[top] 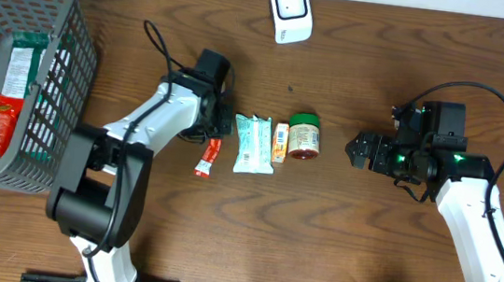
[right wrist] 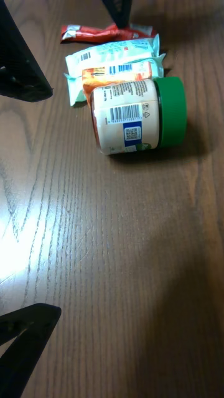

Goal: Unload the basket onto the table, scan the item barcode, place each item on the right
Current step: 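Stand the red packet upright against the wipes pack with the left gripper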

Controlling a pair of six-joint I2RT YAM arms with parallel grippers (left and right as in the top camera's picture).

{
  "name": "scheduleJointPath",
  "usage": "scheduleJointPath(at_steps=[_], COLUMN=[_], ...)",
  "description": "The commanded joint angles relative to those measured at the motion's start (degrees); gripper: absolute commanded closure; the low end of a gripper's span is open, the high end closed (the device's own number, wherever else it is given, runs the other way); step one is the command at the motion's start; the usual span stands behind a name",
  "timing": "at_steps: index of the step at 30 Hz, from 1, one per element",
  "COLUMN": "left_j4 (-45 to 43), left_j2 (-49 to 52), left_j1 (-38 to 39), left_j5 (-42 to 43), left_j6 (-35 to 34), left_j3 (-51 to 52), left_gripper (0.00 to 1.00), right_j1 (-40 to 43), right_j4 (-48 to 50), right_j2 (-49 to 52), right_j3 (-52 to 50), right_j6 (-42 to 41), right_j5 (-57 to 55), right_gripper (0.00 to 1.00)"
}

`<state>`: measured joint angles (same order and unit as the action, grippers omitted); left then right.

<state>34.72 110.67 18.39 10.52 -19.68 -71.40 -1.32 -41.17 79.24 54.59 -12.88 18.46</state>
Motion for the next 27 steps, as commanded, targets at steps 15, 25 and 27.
scheduleJointPath(at_steps=[15, 25, 27], left_j4=[1.8, 12.6, 12.3], left_j2=[-6.2, -6.9, -6.9], left_j1=[0.4, 0.4, 0.4], left_j5=[-4.0, -6.6, -9.5], left_j6=[-0.5, -0.5, -0.6], left_j3=[-1.7, 0.9, 2.7], left_gripper=[0.76, 0.76, 0.76], right_j1=[-0.7, -0.7, -0.7], right_j4=[0.0, 0.0, 0.0], right_j2=[0.0, 0.0, 0.0], right_j3=[0.8, 0.8, 0.8], right_j6=[-0.4, -0.4, -0.4], right_j5=[0.5, 0.5, 0.4], right_gripper=[0.01, 0.01, 0.01])
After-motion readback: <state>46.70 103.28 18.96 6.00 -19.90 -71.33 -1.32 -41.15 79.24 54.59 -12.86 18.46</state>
